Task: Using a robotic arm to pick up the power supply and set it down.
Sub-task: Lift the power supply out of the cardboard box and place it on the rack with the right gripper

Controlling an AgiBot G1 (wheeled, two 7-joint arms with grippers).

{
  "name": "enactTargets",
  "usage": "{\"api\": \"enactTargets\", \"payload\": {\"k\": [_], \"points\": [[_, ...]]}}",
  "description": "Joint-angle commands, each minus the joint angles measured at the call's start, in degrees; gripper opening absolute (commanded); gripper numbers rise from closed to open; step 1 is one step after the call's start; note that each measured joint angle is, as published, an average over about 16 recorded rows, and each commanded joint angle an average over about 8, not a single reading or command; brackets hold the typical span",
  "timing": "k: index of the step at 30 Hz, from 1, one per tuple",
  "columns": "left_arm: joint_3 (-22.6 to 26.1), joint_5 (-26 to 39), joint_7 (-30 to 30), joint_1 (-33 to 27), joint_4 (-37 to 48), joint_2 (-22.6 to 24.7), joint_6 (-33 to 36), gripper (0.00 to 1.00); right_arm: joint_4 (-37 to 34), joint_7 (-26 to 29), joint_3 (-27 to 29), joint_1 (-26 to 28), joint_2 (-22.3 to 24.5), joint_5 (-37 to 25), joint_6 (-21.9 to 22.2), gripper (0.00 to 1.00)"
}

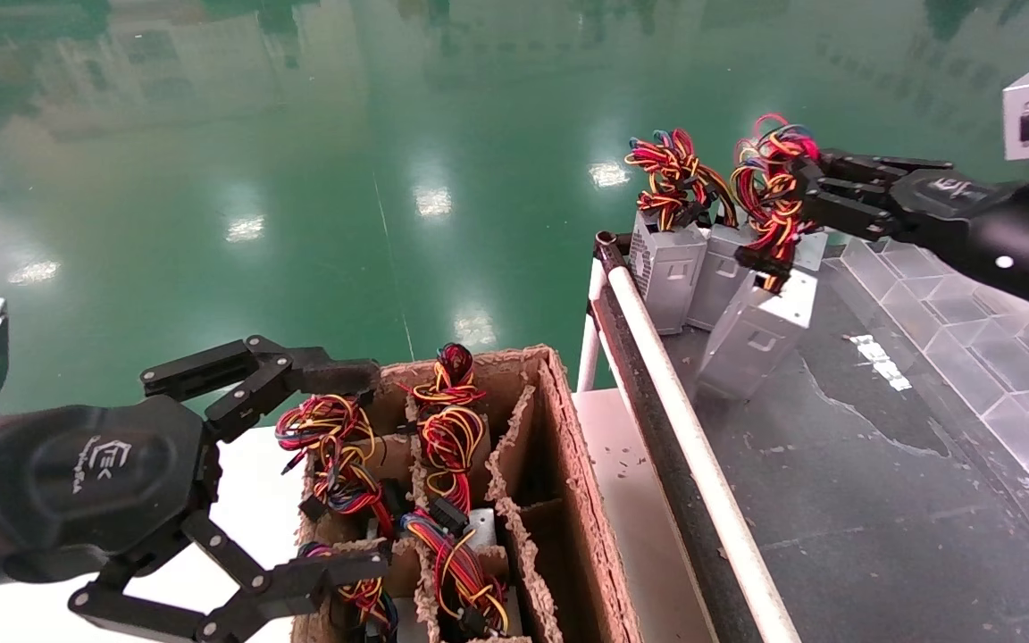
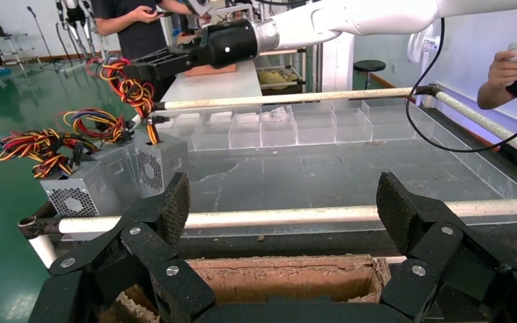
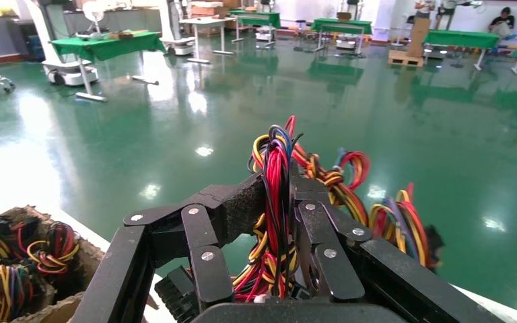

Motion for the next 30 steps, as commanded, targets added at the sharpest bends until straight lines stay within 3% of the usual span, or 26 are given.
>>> {"api": "enactTargets", "payload": {"k": [1,7,19,29,30], "points": [[0.0,0.0,0.0,0.0,0.0,0.0,0.0,1.00,-0.3,-0.3,-0.2,0.0,-0.5,-0.3,-0.2,0.00],[0.0,0.0,0.0,0.0,0.0,0.0,0.0,1.00,-0.9,-1.4,-0.6,0.9,-3.3,-0.9,2.7,0.00],[0.0,0.0,0.0,0.0,0.0,0.0,0.0,1.00,-2.6,-3.6,-1.2,2.6,-9.2,-1.9,13.8,0.00],[0.0,0.0,0.0,0.0,0.0,0.0,0.0,1.00,-2.3,-3.5,-1.6,2.6,-10.4,-2.4,13.0,0.00],[0.0,0.0,0.0,0.0,0.0,0.0,0.0,1.00,-2.3,-3.5,-1.7,2.6,-10.4,-2.5,12.8,0.06]]}}
